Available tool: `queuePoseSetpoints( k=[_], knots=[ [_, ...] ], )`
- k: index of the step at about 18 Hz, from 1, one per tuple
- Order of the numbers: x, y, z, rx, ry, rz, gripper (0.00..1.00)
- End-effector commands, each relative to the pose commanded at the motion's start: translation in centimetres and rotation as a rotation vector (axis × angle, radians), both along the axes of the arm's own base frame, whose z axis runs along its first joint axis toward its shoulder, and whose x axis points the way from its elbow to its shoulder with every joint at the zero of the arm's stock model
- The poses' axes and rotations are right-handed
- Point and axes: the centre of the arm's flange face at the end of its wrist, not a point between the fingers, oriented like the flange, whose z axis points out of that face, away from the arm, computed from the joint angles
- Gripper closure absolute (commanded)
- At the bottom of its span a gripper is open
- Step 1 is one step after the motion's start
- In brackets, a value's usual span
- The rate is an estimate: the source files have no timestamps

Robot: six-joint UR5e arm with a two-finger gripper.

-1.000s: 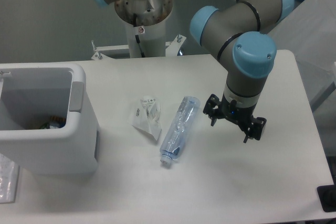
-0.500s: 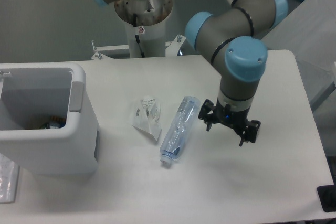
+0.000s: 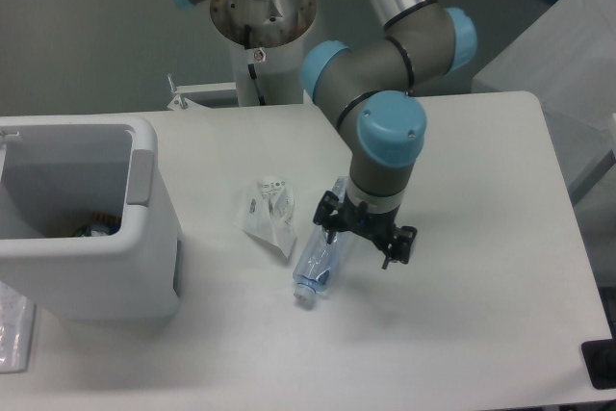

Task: Place the trash in the trash can
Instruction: 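Move the open gripper over the crumpled white tissue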

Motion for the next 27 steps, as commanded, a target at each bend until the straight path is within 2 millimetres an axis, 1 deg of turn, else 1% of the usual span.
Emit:
queuePoseSetpoints(
  k=[1, 3, 6, 8, 9, 10, 12, 14, 15, 19, 20, 21, 24, 27],
  knots=[
    [0.2, 0.0, -0.3, -0.003, -0.006, -0.002, 0.00],
    [1.0, 0.7, -0.5, 0.001, -0.013, -0.019, 0.00],
    [1.6, 1.0, -0.5, 0.031, -0.044, -0.029, 0.00],
    [3.3, 1.4, -1.3, 0.082, -0.121, -0.037, 0.00],
    [3.9, 1.3, -1.8, 0.096, -0.150, -0.037, 0.00],
    [4.2, 1.1, -1.9, 0.102, -0.161, -0.037, 0.00],
    [4.7, 0.9, -1.9, 0.101, -0.165, -0.039, 0.00],
    [6.2, 1.0, -1.8, 0.092, -0.173, -0.021, 0.00],
    [6.7, 0.7, -1.5, 0.085, -0.172, 0.004, 0.00],
    [7.7, -0.2, -2.4, 0.073, -0.180, -0.001, 0.00],
    [7.9, -0.5, -2.4, 0.059, -0.170, -0.002, 0.00],
    [8.3, -0.8, -2.9, 0.021, -0.149, -0.008, 0.00],
    [10.6, -0.6, -4.3, -0.104, -0.075, -0.057, 0.00],
    [10.7, -0.7, -5.0, -0.122, -0.085, -0.048, 0.00]
  ],
)
